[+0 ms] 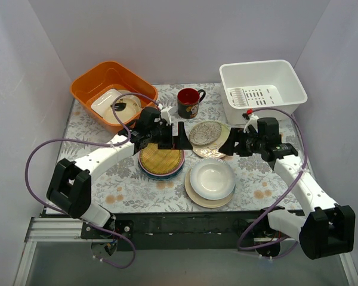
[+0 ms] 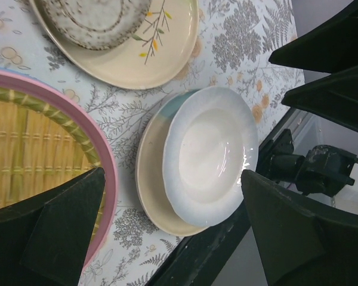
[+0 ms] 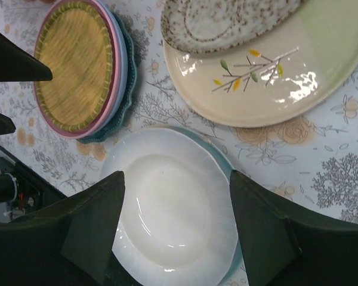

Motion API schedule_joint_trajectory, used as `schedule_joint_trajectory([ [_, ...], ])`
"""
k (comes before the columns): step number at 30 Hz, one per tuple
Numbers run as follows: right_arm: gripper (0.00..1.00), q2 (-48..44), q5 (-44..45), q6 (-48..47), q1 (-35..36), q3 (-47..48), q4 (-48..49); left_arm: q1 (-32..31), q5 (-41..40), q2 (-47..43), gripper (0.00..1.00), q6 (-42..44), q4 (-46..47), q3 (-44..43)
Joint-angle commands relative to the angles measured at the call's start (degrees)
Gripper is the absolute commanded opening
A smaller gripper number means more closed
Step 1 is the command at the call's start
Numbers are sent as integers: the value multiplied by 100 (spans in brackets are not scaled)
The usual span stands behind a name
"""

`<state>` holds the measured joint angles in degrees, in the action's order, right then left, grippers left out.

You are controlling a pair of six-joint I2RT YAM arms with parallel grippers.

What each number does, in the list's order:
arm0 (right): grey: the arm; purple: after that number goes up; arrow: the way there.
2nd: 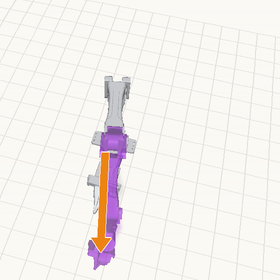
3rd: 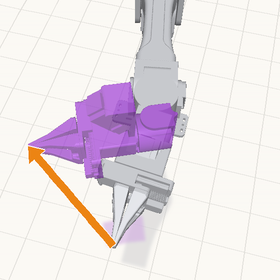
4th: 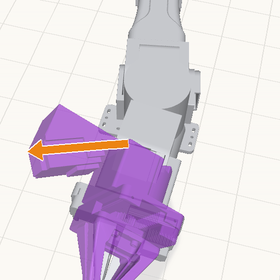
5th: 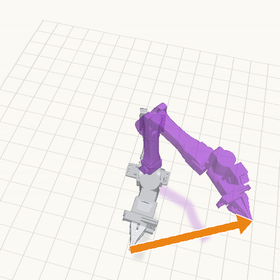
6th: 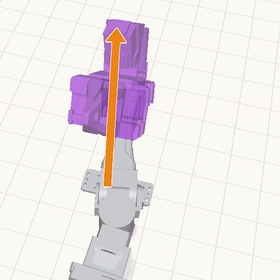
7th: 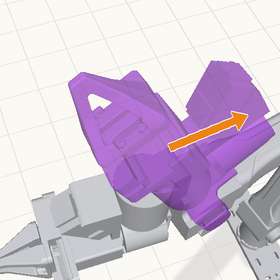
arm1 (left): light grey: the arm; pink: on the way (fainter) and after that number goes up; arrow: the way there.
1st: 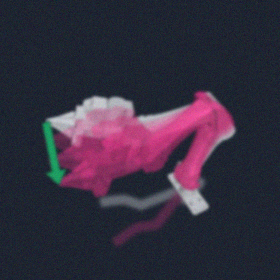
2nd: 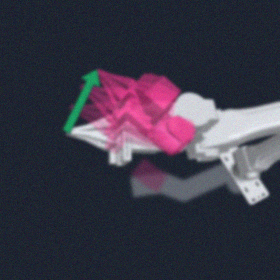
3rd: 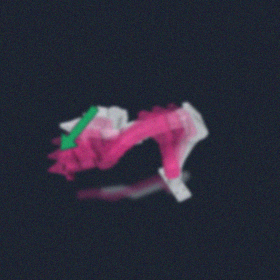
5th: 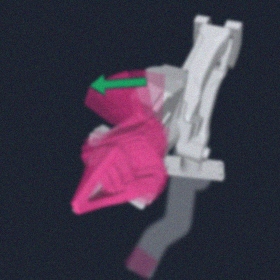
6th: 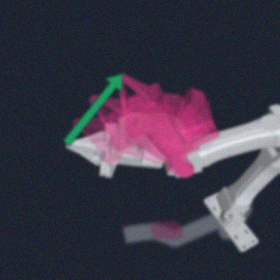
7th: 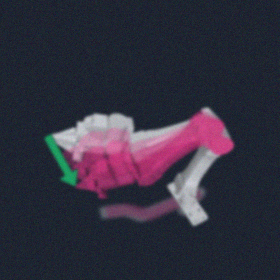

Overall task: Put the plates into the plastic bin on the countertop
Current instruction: Pick up the plate at the center of the board.

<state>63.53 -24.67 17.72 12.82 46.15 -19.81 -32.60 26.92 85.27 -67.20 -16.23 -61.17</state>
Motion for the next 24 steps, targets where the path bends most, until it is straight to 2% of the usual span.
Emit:
schedule_joint_trajectory([
  [1,77,-314,269,92,-7,-281,-295,-150,402,112,98,-74,41,26],
  [8,71,-701,796,197,-25,-625,-945,-378,543,297,98,-136,41,140],
  [16,67,-1044,771,452,-34,-976,-1139,-502,499,332,98,-144,50,254],
  [19,58,-1114,744,513,-43,-1082,-1078,-528,472,323,98,-136,50,281],
  [20,51,-1123,709,548,-51,-1143,-1060,-528,446,323,98,-144,50,298],
  [24,45,-1141,647,619,-52,-1310,-1024,-537,455,367,98,-171,50,307],
])
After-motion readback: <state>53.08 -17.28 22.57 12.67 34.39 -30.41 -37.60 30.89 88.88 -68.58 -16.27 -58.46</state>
